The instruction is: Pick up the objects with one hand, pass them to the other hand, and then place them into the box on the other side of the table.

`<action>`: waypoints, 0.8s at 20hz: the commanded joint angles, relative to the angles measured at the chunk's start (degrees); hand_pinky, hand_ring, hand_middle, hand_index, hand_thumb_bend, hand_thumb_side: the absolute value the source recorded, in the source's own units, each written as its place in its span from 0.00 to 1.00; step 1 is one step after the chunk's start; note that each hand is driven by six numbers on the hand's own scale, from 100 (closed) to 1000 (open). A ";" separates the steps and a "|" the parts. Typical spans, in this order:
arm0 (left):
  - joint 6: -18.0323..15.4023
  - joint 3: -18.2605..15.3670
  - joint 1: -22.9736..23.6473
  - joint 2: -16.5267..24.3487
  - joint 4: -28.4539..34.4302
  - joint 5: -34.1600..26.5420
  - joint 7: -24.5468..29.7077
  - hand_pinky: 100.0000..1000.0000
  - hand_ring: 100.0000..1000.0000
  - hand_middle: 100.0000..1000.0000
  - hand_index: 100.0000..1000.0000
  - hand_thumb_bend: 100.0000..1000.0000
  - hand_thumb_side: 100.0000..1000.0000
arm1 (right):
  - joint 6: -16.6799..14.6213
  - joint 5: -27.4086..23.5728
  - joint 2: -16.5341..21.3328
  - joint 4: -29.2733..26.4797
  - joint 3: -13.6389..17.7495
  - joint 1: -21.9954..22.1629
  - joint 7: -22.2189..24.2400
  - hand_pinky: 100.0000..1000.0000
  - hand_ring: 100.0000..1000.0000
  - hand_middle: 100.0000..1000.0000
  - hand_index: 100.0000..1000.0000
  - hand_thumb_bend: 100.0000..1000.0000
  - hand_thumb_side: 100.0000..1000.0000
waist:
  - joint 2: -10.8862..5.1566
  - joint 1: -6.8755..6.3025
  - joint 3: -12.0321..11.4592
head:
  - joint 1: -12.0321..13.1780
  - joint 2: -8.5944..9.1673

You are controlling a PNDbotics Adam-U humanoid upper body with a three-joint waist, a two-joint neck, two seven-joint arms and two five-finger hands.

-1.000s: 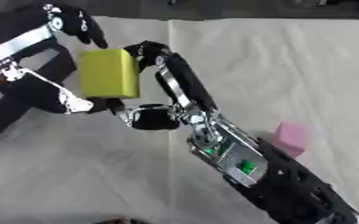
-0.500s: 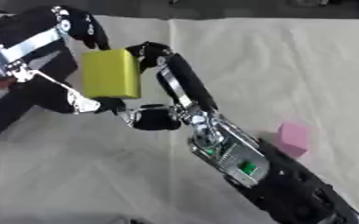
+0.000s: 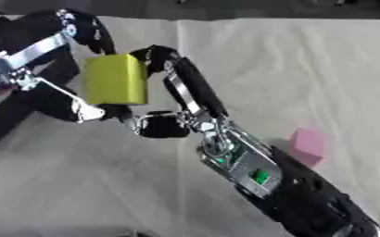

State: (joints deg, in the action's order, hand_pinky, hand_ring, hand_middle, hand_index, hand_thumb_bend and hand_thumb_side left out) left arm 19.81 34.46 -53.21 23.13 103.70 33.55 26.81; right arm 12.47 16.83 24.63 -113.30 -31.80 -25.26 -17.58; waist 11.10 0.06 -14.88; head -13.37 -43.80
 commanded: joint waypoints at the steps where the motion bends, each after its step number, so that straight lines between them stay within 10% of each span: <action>1: -0.46 -0.13 -1.10 0.34 -0.25 1.01 -0.42 0.74 0.63 0.62 0.59 0.41 0.06 | -0.60 -0.52 0.42 -1.29 -0.34 -0.90 -0.11 0.72 0.57 0.42 0.47 0.28 0.00 | -0.65 -0.17 0.06 | -0.24 -0.31; 16: 0.72 -0.02 -1.11 0.28 -0.02 1.44 -3.57 0.70 0.55 0.50 0.36 0.23 0.04 | -0.69 0.60 0.86 -1.29 -0.16 -0.33 0.14 0.73 0.61 0.48 0.54 0.36 0.00 | -0.74 -0.06 0.08 | -0.18 -0.31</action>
State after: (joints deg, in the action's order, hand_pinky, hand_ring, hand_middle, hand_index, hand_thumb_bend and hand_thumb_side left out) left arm 20.24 35.19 -53.21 23.04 103.59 34.40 23.91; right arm 12.24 17.14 25.05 -113.30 -31.47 -25.17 -17.62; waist 11.20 0.06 -14.86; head -13.64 -43.80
